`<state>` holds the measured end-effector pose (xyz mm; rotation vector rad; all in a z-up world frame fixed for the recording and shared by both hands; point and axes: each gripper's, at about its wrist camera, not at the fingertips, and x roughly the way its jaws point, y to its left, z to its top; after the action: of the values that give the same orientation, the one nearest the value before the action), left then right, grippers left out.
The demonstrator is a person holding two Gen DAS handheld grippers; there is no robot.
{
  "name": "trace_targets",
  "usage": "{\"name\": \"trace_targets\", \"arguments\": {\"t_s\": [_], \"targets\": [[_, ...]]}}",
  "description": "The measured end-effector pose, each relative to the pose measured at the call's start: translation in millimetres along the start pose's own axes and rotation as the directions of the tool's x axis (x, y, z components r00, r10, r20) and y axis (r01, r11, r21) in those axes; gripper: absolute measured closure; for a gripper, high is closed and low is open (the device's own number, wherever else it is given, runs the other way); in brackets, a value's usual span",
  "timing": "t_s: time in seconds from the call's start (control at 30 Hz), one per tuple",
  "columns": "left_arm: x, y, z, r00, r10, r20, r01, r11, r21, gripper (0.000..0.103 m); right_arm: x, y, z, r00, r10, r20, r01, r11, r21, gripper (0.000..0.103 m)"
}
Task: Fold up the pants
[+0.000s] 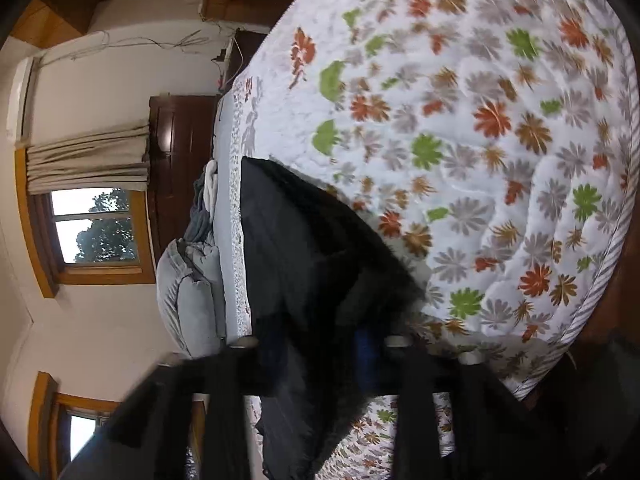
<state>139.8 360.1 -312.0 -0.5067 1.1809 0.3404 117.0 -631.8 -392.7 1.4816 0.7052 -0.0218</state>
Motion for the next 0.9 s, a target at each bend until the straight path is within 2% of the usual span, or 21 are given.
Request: {"name": "trace_targets", "arguments": {"t_s": [0.17, 0.37, 0.5, 0.67, 0.9], "targets": [[-2.3, 3.2, -2.2, 1.000, -0.026, 0.015, 0.026, 1.000, -0.015, 0.015, -8.8, 38.9, -4.3, 0.999, -0.028, 0.021, 0.029, 0.996, -0.080, 0.088], [-10.7, 9.1, -6.6, 0.996, -0.074, 0.040, 0.076, 0.996, -0.036, 0.014, -17.2, 108.7, -20.8, 0.997, -0.054, 0.046, 0.063, 0.973, -0.222, 0.088], [-12.8, 12.7, -11.5, 0.992, -0.109, 0.061, 0.112, 0.992, -0.056, 0.014, -21.8, 162.8, -43.8, 0.994, -0.082, 0.070, 0.102, 0.931, -0.351, 0.088], [-13.0, 16.1, -18.8, 0.985, -0.152, 0.081, 0.158, 0.985, -0.071, 0.014, -24.5, 219.4, -85.0, 0.989, -0.112, 0.095, 0.144, 0.857, -0.494, 0.089], [-17.5, 22.1, -27.9, 0.967, -0.232, 0.108, 0.243, 0.965, -0.096, 0.014, -23.2, 263.9, -124.6, 0.986, -0.128, 0.107, 0.166, 0.799, -0.577, 0.089]]}}
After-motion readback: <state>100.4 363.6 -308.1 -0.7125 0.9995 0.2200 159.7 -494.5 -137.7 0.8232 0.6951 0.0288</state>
